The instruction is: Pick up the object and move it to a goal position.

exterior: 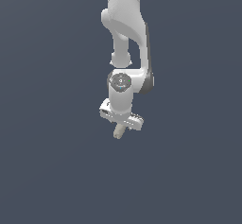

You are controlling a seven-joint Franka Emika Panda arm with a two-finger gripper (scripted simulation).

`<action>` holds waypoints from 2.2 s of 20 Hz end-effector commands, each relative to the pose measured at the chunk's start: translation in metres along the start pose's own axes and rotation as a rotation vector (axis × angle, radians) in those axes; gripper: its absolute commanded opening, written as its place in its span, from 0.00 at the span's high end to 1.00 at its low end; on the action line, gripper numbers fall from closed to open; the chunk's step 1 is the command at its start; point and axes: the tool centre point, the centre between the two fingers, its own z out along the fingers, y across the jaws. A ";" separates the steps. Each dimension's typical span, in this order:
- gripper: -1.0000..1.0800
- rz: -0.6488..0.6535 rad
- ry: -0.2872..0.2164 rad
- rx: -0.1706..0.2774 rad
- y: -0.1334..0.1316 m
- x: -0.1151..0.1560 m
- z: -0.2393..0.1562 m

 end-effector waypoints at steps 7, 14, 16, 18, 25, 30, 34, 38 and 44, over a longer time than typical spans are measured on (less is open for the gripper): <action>0.04 0.002 -0.001 0.000 0.000 0.000 0.024; 1.00 0.002 -0.001 0.000 0.000 0.000 0.024; 1.00 0.002 -0.001 0.000 0.000 0.000 0.024; 1.00 0.002 0.000 0.000 -0.001 0.001 0.023; 1.00 0.002 0.000 0.000 -0.004 0.000 0.007; 1.00 0.002 0.000 0.000 -0.011 -0.001 -0.024; 1.00 0.002 0.000 0.000 -0.019 -0.002 -0.060; 1.00 0.003 0.000 0.000 -0.029 -0.004 -0.104; 1.00 0.003 0.000 -0.001 -0.045 -0.005 -0.175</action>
